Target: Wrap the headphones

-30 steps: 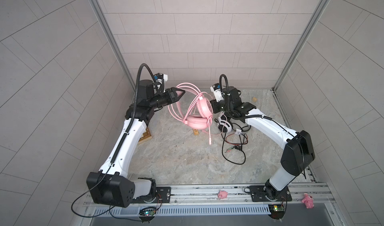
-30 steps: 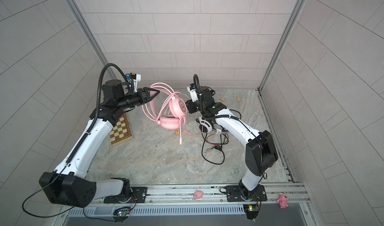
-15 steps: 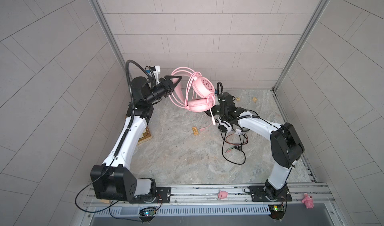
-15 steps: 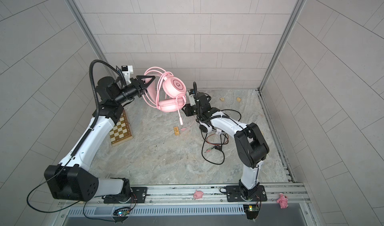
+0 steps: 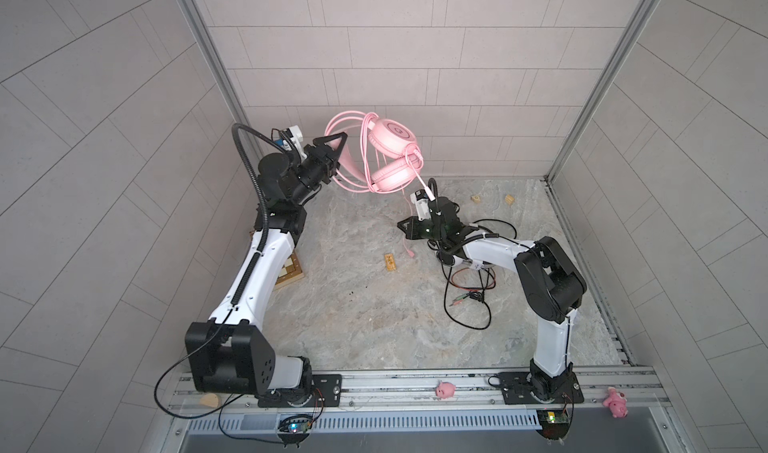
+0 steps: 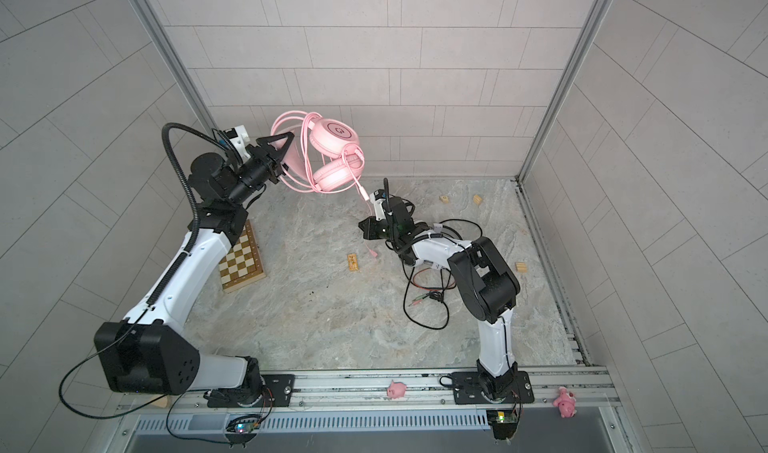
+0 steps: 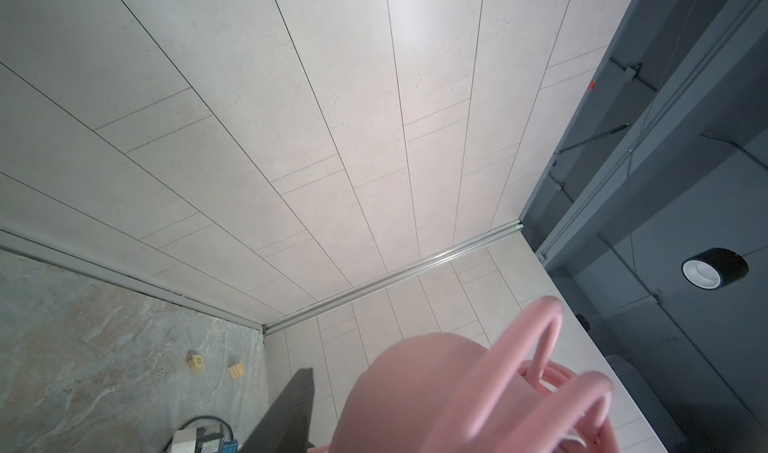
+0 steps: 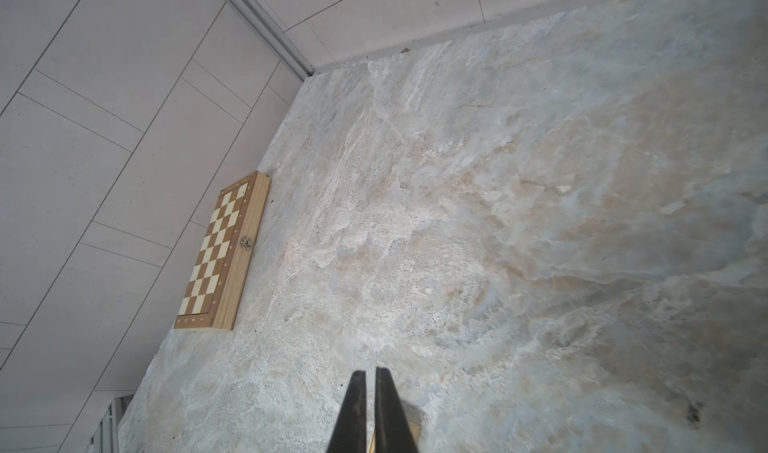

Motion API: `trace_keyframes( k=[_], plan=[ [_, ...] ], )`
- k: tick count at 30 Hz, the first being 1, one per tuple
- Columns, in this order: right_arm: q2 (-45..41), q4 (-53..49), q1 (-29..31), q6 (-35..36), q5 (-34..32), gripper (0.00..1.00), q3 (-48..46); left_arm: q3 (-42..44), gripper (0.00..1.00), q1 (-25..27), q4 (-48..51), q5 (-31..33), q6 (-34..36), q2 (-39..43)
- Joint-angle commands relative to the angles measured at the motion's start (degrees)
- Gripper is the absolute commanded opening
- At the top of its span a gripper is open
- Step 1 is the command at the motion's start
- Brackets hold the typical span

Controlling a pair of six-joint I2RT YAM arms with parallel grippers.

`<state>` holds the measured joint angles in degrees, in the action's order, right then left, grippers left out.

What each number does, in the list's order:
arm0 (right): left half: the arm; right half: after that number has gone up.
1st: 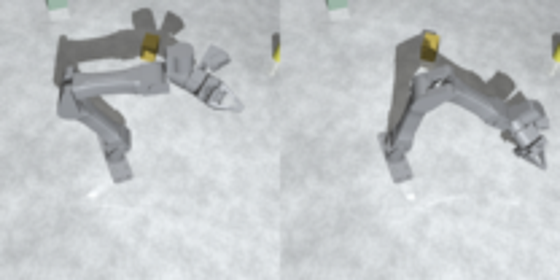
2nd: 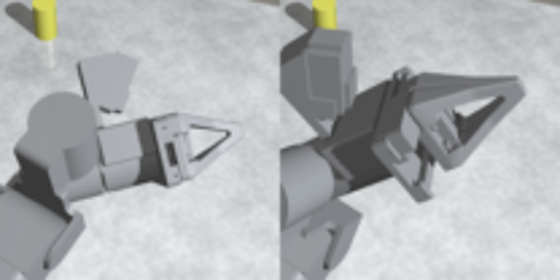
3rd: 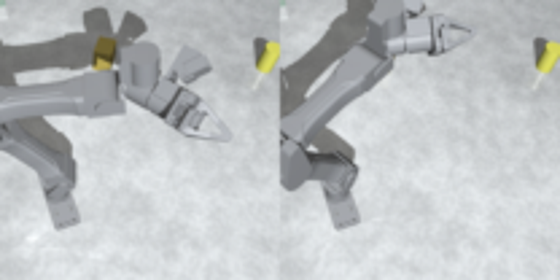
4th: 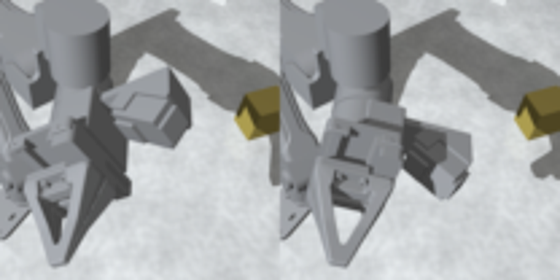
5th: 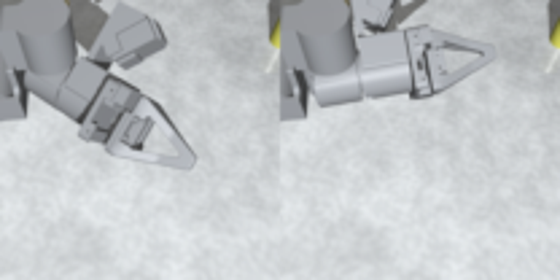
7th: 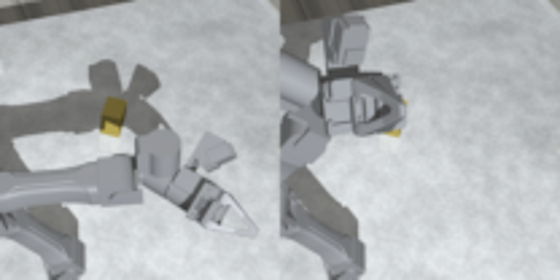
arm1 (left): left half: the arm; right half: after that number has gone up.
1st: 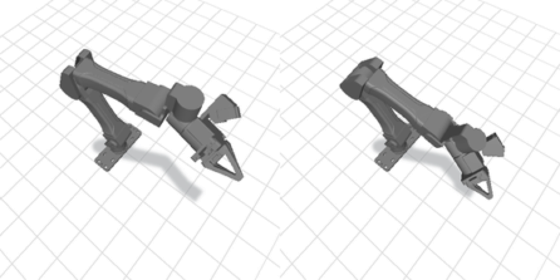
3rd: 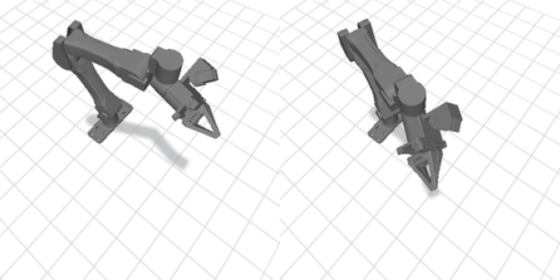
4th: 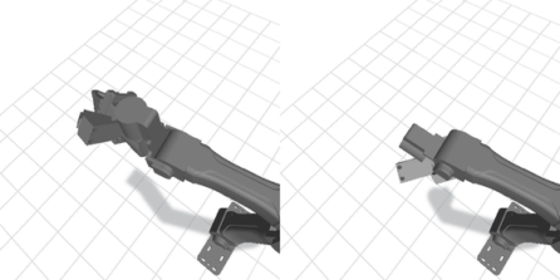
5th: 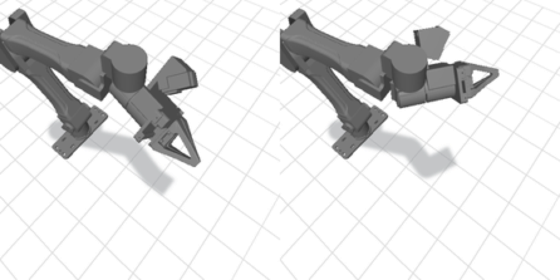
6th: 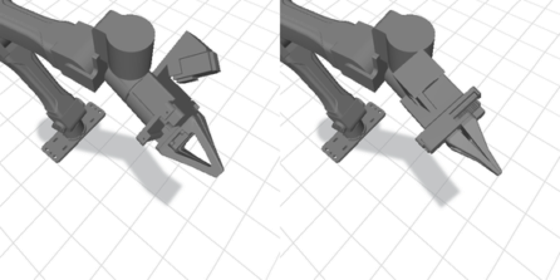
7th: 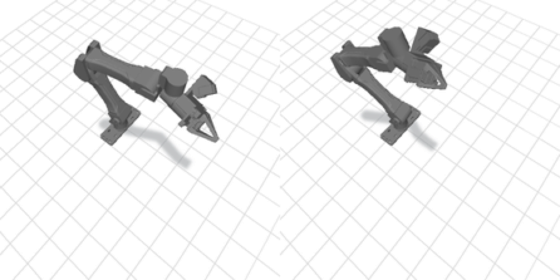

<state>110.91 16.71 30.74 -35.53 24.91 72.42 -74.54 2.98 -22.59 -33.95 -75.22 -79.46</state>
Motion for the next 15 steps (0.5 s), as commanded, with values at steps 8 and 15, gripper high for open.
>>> trace_keyframes(
  k=[8,15],
  plan=[
    [-4.45,-4.05,6.53,4.11,-2.79,0.07,-2.96,-3.54,0.0,-1.13,8.84,18.06,-1.68,0.6],
    [-11.97,-12.71,14.02,9.54,-6.18,0.08,-4.56,-2.87,0.0,-1.25,15.77,34.34,4.07,2.05]
  ],
)
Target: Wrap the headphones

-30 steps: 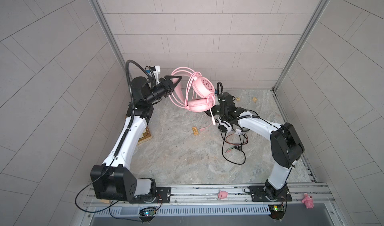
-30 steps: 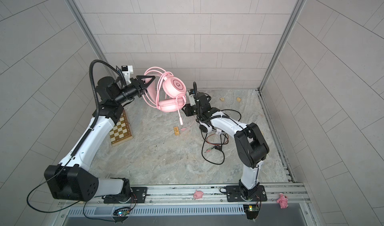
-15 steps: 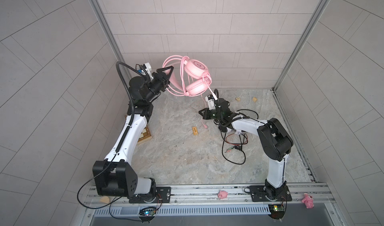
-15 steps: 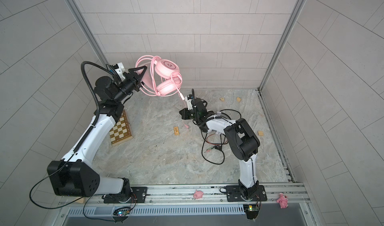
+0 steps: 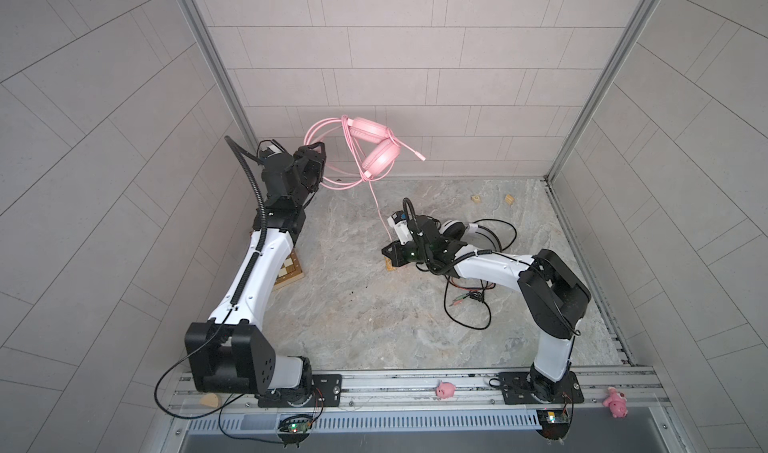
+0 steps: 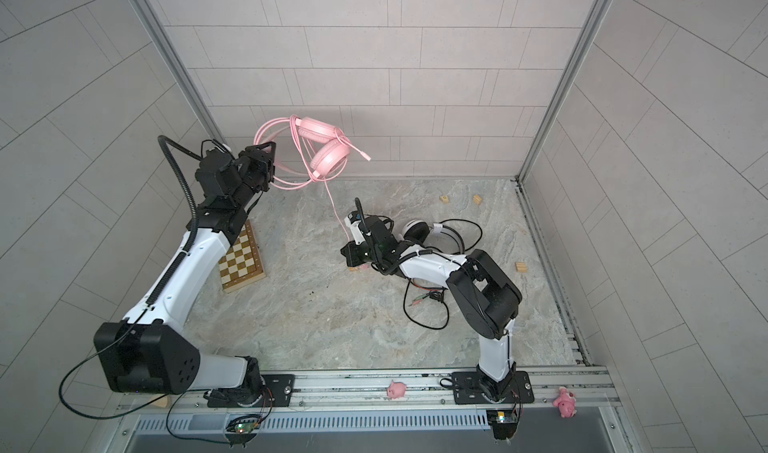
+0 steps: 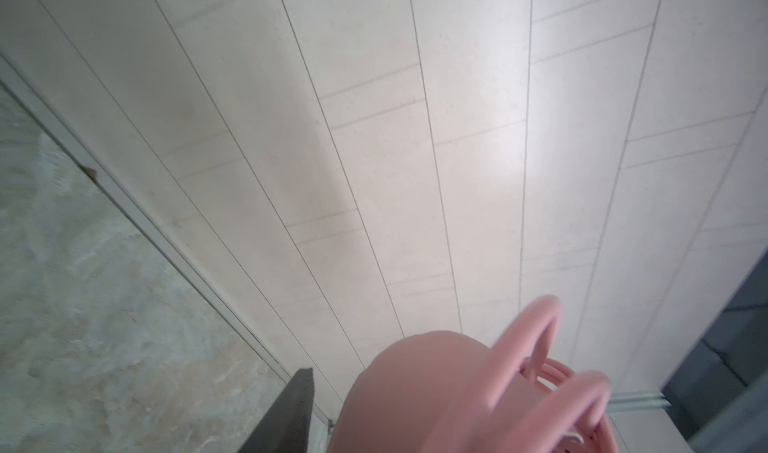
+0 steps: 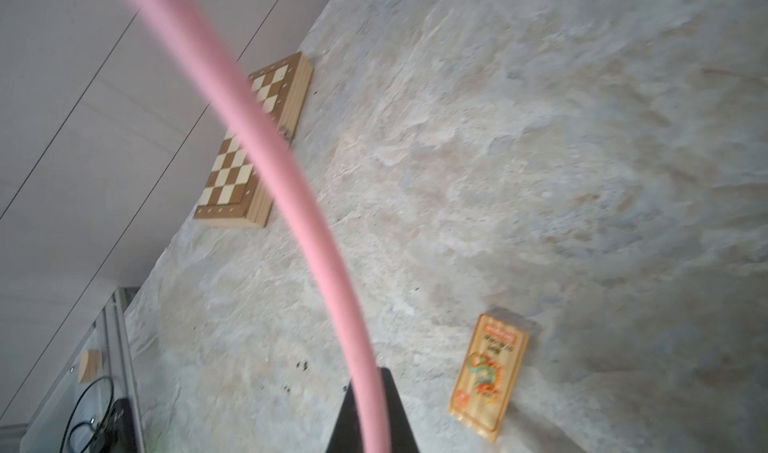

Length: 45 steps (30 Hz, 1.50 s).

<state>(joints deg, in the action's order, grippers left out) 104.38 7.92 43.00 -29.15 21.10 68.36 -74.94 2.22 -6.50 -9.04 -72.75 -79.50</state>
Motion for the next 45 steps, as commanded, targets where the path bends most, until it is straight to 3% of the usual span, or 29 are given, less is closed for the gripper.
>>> trace_keyframes(
  k=[1,5,11,16,19,23,27,34,38,42,45],
  plan=[
    [-6.75,-5.51,3.05,3.85,-2.19,0.08,-0.18,-2.07,0.0,-0.46,0.35,12.4,2.96,2.48],
    [-10.8,-16.04,9.96,10.65,-6.74,0.08,3.5,-1.65,0.0,-0.53,4.21,23.43,8.33,3.06],
    [-15.09,-23.57,14.53,14.65,-12.57,0.08,6.65,-0.1,0.0,0.6,6.18,29.32,21.39,2.69],
    [-15.75,-30.69,14.35,22.27,-18.27,0.07,12.8,1.18,0.0,2.65,13.81,26.79,28.28,1.16],
    [-15.26,-36.94,14.22,28.47,-24.15,0.07,18.78,2.39,0.0,5.0,17.97,28.67,34.04,1.96],
    [-16.12,-39.59,11.68,33.47,-30.61,0.07,22.48,5.71,0.0,7.15,18.73,26.64,41.65,4.78],
    [-16.4,-40.35,6.0,34.53,-29.86,0.07,24.46,7.58,0.0,7.54,20.56,17.11,45.49,6.36],
    [-14.35,-41.37,0.07,37.21,-26.79,0.06,27.79,6.84,0.0,8.15,24.32,-14.99,56.74,3.93],
    [-12.21,-43.33,-1.41,38.92,-25.89,0.07,29.89,1.5,0.0,8.11,29.98,-27.49,58.54,-1.12],
    [-11.4,-43.94,-3.62,38.28,-22.51,0.07,30.48,-0.27,0.0,8.11,31.81,-32.97,58.81,-1.74],
    [-11.64,-43.36,-5.33,36.78,-19.38,0.07,28.97,0.82,0.0,7.89,27.18,-37.05,55.2,-0.75]
  ],
)
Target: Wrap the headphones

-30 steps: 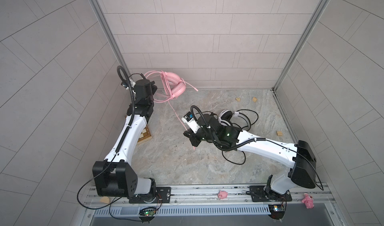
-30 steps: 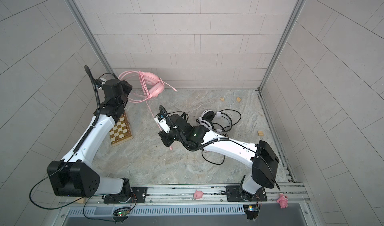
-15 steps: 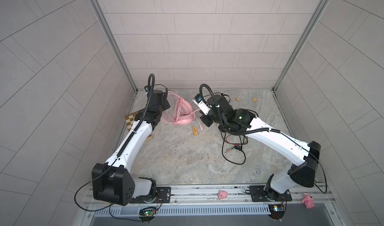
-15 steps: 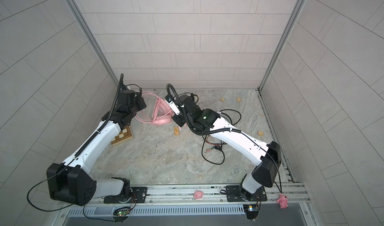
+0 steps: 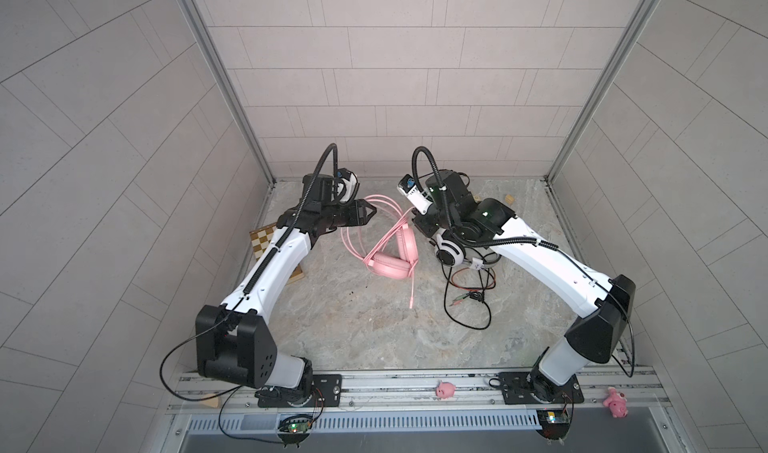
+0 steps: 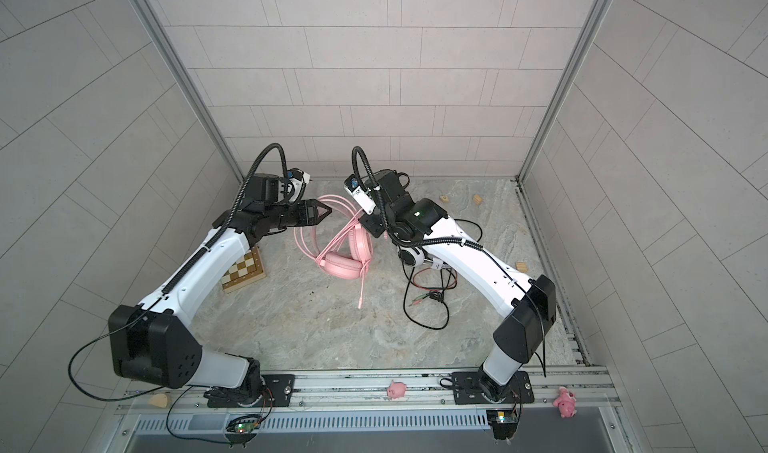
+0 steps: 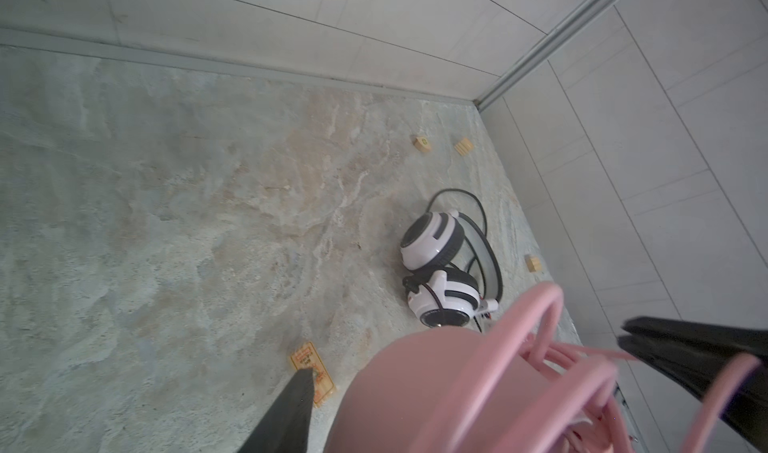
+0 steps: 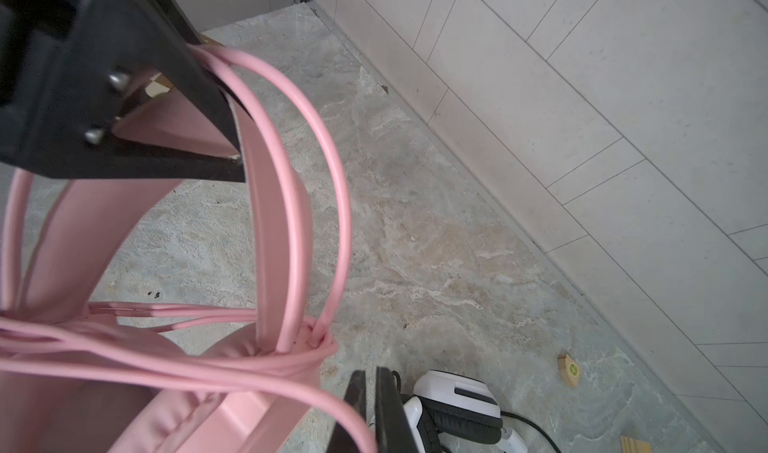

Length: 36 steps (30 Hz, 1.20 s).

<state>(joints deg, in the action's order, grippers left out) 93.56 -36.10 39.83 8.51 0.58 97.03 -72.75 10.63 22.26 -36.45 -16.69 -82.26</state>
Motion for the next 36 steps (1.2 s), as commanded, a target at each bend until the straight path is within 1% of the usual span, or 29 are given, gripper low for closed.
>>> trace_keyframes(
  k=[1,3,6,8,11,14,18,22,25,27,31,33,36],
  plan=[
    [-0.84,1.25,-2.72,-1.47,1.94,0.08,-0.25,-1.42,0.0,-0.48,-3.13,-12.08,-2.38,2.2],
    [-0.75,1.89,-3.46,-2.42,3.29,0.08,-0.92,-1.18,0.0,-0.49,-5.65,-14.89,-5.35,2.29],
    [-1.96,4.52,-3.83,-3.88,5.0,0.09,-3.6,-1.24,0.0,-0.63,-7.24,-15.71,-7.52,2.42],
    [-2.24,6.42,-4.72,-5.51,7.81,0.14,-5.2,-1.83,0.0,-0.88,-8.13,-17.24,-8.94,2.68],
    [-2.47,8.29,-6.16,-8.06,12.47,0.21,-6.87,-0.7,0.0,-0.87,-13.08,-18.31,-13.12,3.83],
    [-3.75,13.82,-7.37,-11.26,17.18,0.28,-10.89,-0.59,0.0,-0.88,-16.68,-19.94,-16.46,4.34],
    [-3.77,21.5,-9.72,-17.18,24.88,0.29,-15.18,-0.04,0.0,-0.92,-20.6,-20.09,-19.73,4.88],
    [-3.0,28.59,-11.3,-21.45,29.49,0.28,-18.33,-0.77,0.0,-1.0,-21.81,-20.82,-21.52,4.7],
    [-2.68,35.33,-12.48,-26.12,33.6,0.28,-21.11,-0.55,0.0,-1.05,-23.08,-20.71,-22.68,4.75],
    [-2.35,38.63,-12.84,-28.22,34.57,0.28,-22.53,-0.91,0.0,-1.45,-23.03,-20.77,-23.66,4.48],
    [-1.59,39.06,-13.46,-29.1,35.17,0.28,-23.46,-0.18,0.0,-3.05,-22.91,-19.46,-24.52,4.92],
    [-1.89,39.14,-13.89,-29.19,33.83,0.28,-24.62,0.15,0.0,-4.18,-24.06,-20.21,-27.58,5.04],
    [-2.18,39.04,-15.08,-30.05,33.73,0.3,-26.09,1.68,0.0,-5.85,-26.84,-19.72,-31.55,5.33]
  ],
)
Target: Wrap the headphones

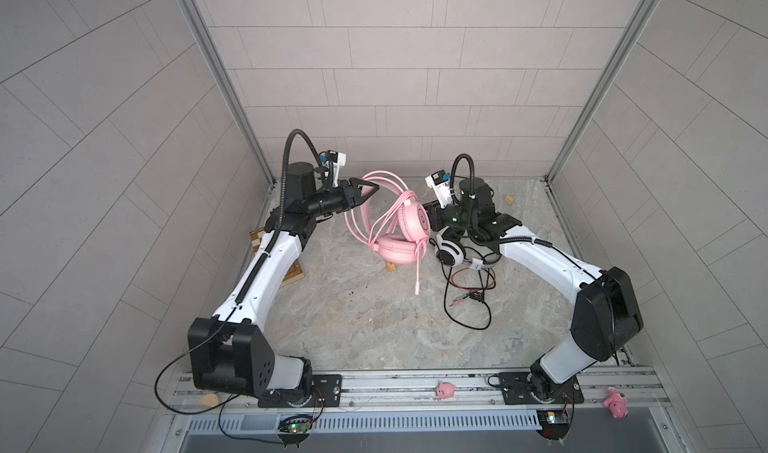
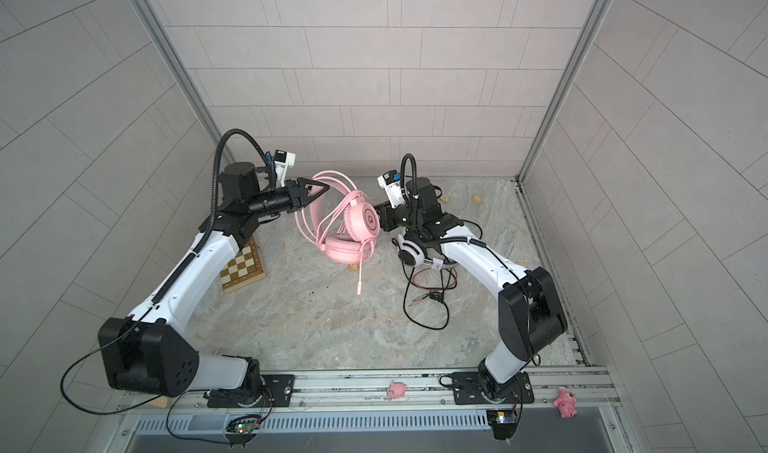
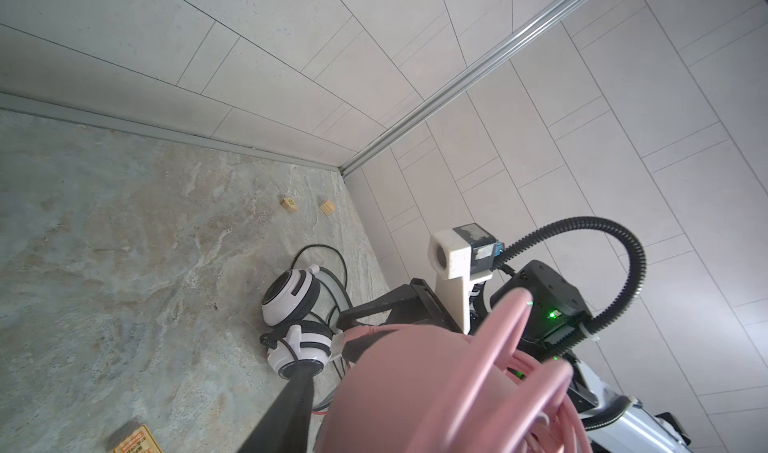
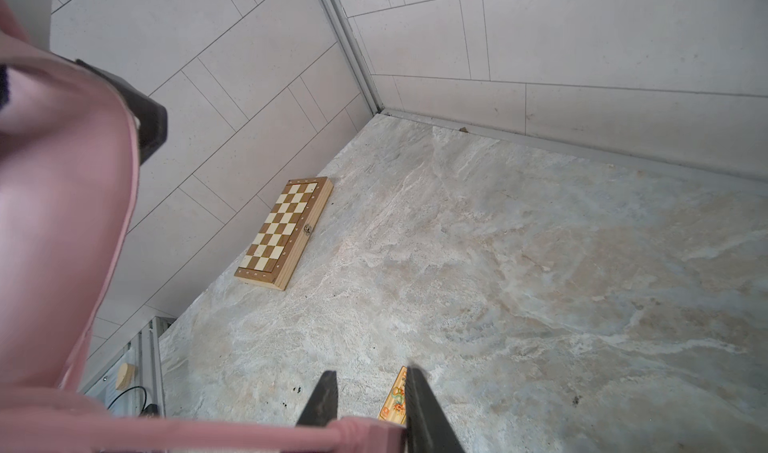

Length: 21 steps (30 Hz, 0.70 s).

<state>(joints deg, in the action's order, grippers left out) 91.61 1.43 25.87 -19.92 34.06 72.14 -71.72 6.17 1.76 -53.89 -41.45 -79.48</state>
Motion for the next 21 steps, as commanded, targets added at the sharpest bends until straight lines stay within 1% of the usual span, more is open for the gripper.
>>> trace_keyframes(
  k=[1,4,6,9,12,17,21],
  plan=[
    [-0.65,1.79,-1.46,-1.74,-0.08,0.31,-2.07,1.11,0.0,-2.15,-7.38,-2.06,-8.19,2.34],
    [-1.47,1.74,-1.9,-1.72,-1.34,0.32,-4.01,2.18,0.0,-4.96,-9.56,-1.62,-12.99,1.7],
    [-1.61,0.58,-1.88,-1.0,-1.85,0.32,-4.48,3.77,0.0,-6.53,-11.13,-0.57,-14.88,1.63],
    [-2.4,0.5,-1.91,-0.56,-2.41,0.33,-6.09,5.28,0.0,-8.65,-11.7,0.35,-15.6,0.74],
    [-2.4,-0.52,-1.96,0.13,-2.67,0.33,-6.93,7.97,0.0,-11.1,-11.62,3.11,-17.24,0.64],
    [-3.5,0.16,-1.95,0.4,-3.37,0.33,-10.05,11.93,0.0,-14.77,-9.22,8.37,-16.25,0.44],
    [-3.9,-0.26,-2.01,1.11,-3.78,0.34,-11.39,13.22,0.0,-16.24,-5.57,12.3,-12.72,0.37]
  ],
)
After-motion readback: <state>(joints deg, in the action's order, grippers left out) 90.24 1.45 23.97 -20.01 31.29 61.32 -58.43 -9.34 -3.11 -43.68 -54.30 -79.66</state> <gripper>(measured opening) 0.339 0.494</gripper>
